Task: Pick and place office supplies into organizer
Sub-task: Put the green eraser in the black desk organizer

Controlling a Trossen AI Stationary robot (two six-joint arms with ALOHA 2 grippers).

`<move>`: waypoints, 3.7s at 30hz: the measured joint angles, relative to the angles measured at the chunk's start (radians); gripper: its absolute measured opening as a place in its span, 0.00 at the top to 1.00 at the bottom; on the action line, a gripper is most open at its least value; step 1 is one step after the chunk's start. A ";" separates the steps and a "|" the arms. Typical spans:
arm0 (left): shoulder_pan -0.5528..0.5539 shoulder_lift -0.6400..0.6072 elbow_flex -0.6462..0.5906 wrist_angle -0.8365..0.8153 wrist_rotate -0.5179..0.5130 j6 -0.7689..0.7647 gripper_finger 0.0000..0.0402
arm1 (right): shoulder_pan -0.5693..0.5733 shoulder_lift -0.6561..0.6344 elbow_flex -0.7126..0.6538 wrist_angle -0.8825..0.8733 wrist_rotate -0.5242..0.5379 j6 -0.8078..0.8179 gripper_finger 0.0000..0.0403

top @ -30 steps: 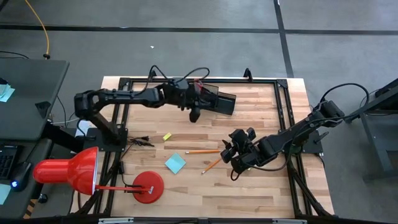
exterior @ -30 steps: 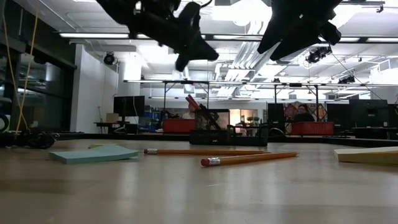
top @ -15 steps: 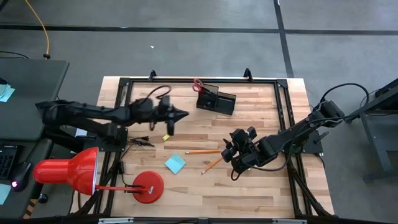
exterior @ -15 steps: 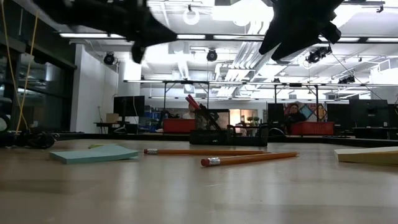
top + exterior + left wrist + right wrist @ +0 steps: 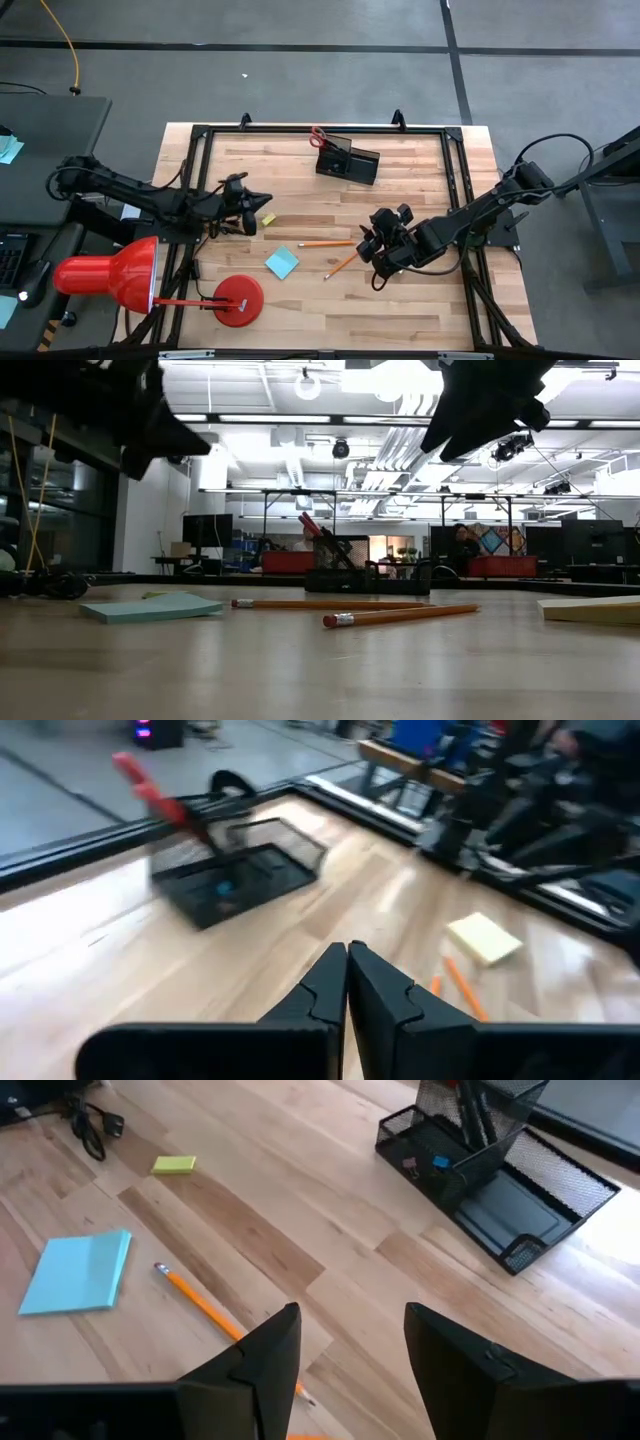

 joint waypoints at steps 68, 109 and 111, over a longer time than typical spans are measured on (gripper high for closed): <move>-0.181 0.579 -0.209 0.334 -0.183 -0.308 0.56 | -0.020 -0.001 0.000 -0.011 -0.276 -0.073 0.64; -0.178 0.830 -0.175 0.561 -0.143 -0.318 0.90 | -0.079 -0.001 0.000 -0.006 -0.359 -0.153 0.64; -0.178 0.831 -0.175 0.572 -0.142 -0.317 0.93 | -0.079 -0.001 0.000 -0.006 -0.363 -0.158 0.64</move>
